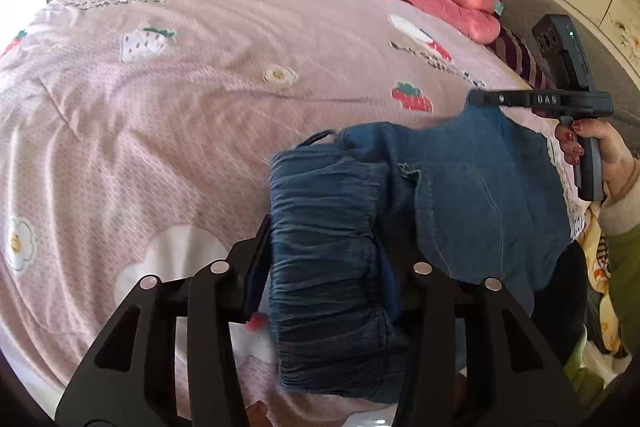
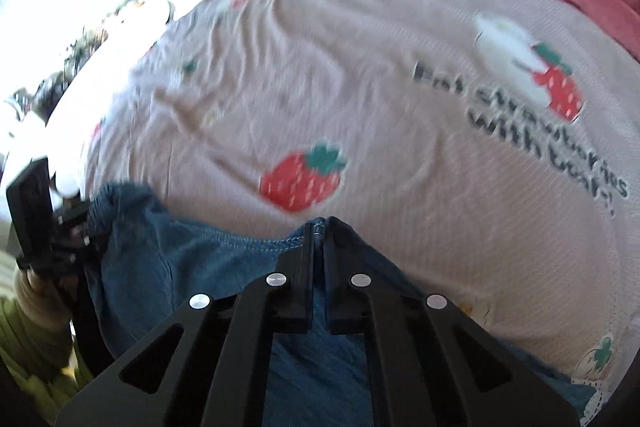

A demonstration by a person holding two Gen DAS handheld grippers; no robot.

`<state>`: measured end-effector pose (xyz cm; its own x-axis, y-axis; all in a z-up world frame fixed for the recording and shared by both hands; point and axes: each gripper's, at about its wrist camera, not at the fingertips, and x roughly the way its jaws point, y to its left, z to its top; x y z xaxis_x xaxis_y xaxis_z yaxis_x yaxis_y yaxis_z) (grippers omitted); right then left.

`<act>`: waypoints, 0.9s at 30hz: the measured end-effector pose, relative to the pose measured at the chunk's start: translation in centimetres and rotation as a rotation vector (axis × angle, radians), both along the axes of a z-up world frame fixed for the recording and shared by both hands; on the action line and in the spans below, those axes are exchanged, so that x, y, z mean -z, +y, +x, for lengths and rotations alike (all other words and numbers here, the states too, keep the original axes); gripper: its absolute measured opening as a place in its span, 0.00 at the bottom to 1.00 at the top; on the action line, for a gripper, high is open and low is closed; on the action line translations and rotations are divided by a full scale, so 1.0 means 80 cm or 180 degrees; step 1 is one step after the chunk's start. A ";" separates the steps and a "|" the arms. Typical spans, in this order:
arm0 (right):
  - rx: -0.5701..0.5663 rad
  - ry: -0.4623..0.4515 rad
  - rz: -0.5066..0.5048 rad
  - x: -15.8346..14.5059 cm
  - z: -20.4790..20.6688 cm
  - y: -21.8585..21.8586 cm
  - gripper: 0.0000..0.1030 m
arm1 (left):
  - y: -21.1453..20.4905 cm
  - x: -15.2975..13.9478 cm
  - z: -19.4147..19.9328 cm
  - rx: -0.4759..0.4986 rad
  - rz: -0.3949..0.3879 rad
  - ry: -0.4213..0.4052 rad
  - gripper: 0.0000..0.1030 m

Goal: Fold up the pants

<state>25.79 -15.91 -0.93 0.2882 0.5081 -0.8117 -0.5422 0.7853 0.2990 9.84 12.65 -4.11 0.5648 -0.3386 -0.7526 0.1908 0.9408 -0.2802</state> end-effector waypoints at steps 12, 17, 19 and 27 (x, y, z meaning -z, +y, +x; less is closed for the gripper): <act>0.0484 -0.0115 0.0390 -0.002 -0.018 -0.077 0.45 | 0.008 -0.004 -0.004 -0.0108 0.0082 -0.0099 0.43; 0.1022 -0.0436 0.0674 -0.044 -0.090 -0.201 0.59 | 0.017 -0.050 -0.037 -0.0368 0.0155 -0.0405 0.47; 0.1401 -0.0521 0.0652 -0.046 -0.123 -0.263 0.61 | 0.014 -0.070 -0.046 -0.0433 0.0261 -0.0529 0.48; 0.2017 -0.0158 0.0918 0.006 -0.142 -0.373 0.65 | -0.119 -0.111 0.014 0.0436 0.0090 -0.0664 0.77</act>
